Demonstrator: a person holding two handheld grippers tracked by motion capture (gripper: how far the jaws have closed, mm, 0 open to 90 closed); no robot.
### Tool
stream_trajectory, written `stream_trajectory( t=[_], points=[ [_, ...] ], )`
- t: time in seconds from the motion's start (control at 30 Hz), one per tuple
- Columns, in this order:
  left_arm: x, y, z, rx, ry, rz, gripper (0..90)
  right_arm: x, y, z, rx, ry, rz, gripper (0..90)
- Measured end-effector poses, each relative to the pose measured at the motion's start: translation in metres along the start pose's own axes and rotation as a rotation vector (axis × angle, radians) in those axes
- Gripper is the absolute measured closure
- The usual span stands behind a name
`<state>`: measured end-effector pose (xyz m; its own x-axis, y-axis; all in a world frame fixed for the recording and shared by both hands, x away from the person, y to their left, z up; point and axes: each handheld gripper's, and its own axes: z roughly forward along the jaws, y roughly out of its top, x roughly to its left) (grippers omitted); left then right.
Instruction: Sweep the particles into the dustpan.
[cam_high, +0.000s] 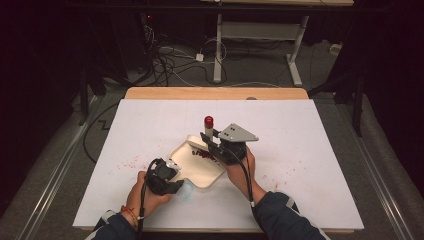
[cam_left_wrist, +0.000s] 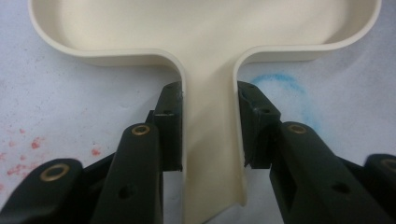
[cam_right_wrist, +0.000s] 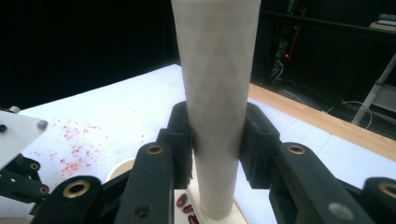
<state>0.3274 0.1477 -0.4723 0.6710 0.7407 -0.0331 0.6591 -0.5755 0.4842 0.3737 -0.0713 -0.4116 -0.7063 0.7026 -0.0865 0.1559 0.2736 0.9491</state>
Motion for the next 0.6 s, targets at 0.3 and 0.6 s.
stream_trajectory(
  t=[0.3,0.6],
  points=[
    [-0.001,0.001,0.000,0.004,0.001,0.006,63.9,0.006,0.000,-0.010,0.007,0.018,0.015,69.3],
    [0.000,0.001,0.001,-0.006,0.006,0.016,63.8,0.018,-0.002,-0.019,0.009,0.048,-0.032,69.5]
  ],
)
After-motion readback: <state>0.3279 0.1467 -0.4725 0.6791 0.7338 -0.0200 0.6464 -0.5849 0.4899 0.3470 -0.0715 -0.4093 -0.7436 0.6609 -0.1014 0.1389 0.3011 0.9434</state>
